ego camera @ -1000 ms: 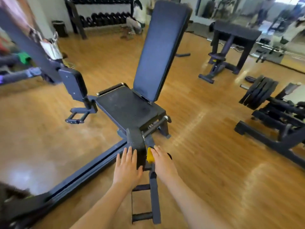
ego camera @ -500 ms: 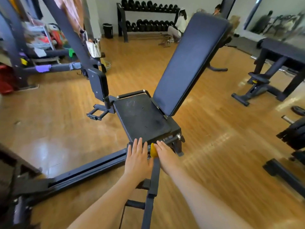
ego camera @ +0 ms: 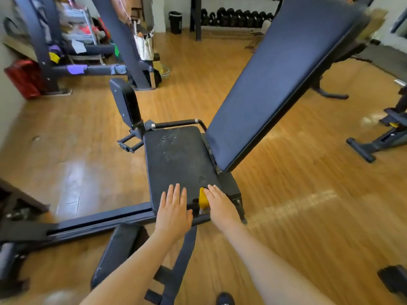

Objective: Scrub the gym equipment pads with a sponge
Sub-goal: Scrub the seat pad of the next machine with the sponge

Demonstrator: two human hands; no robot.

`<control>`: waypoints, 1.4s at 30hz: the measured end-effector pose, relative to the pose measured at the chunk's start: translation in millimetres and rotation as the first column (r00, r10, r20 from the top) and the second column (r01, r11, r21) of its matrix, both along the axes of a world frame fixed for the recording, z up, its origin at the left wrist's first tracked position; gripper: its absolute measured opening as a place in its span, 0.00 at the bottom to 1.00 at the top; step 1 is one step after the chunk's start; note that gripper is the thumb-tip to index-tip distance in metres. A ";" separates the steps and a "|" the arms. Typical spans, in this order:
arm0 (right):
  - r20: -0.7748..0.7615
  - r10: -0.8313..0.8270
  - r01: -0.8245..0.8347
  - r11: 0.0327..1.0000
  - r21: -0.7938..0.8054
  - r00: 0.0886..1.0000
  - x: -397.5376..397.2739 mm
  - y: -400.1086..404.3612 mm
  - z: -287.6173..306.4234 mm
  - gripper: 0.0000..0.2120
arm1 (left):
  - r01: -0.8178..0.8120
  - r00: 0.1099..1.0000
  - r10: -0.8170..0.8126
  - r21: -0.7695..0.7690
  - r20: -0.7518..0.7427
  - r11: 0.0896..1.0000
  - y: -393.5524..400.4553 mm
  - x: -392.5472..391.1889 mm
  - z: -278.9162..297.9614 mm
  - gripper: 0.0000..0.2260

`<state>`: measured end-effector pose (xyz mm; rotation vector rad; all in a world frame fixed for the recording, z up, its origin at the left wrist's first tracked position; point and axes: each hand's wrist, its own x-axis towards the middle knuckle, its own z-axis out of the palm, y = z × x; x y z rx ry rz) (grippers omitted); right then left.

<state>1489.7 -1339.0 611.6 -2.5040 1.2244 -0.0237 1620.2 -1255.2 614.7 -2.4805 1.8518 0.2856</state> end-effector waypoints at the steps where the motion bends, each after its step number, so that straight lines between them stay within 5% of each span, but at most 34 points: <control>1: 0.004 0.031 -0.031 0.999 0.009 1.000 -3.6 -13.3 -2.6 0.30 | -0.039 0.999 0.039 0.051 0.004 0.998 -8.1 -6.8 -2.2 0.30; 15: -0.038 0.355 -0.350 0.933 0.087 0.934 32.9 -131.2 5.6 0.29 | -0.349 0.937 0.350 0.050 0.004 0.936 -67.8 6.9 6.2 0.33; 27: -0.088 0.405 -0.395 0.912 0.110 0.910 94.1 -206.1 -21.4 0.28 | -0.385 0.919 0.392 0.121 -0.046 0.915 -117.9 55.5 -35.3 0.29; 35: -0.157 0.527 -0.503 0.848 0.169 0.835 151.4 -291.2 -82.3 0.28 | -0.608 0.777 0.629 0.271 0.007 0.747 -151.2 84.8 -94.1 0.32; 42: -0.135 0.419 -0.404 0.906 0.122 0.898 207.7 -365.6 -132.6 0.31 | -0.612 0.713 0.692 0.382 -0.113 0.693 -184.1 93.6 -146.8 0.39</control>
